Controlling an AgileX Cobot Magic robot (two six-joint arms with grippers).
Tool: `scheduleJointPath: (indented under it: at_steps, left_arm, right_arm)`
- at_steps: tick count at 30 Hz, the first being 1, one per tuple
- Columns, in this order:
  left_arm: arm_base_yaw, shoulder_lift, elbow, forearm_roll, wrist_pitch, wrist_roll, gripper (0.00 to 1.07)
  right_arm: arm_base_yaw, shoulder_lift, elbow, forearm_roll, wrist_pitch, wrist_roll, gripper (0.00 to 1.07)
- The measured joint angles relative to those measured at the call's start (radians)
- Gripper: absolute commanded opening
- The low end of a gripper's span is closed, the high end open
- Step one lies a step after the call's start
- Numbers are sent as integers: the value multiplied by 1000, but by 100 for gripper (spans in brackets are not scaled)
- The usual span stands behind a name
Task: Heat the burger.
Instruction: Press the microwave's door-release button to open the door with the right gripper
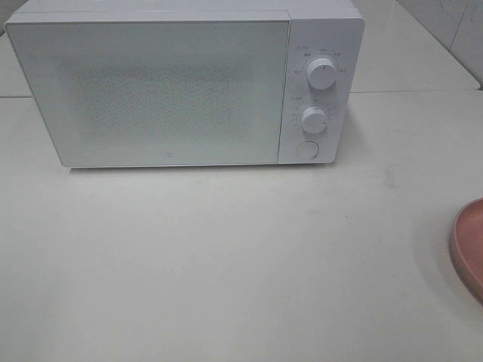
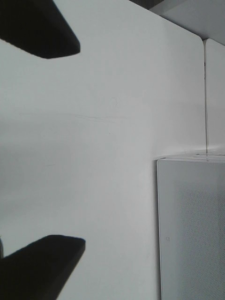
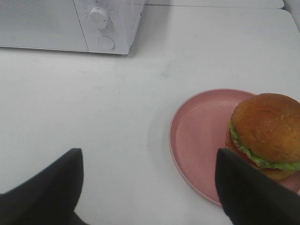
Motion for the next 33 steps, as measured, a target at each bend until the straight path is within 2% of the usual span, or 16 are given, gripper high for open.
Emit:
scheduleJointPath:
  at_steps: [20, 33]
  left_arm:
    - [0, 0, 0, 0, 0, 0, 94]
    - [0, 0, 0, 0, 0, 0, 94]
  right_arm:
    - [0, 0, 0, 0, 0, 0, 75]
    - [0, 203, -20, 1, -100, 0, 75]
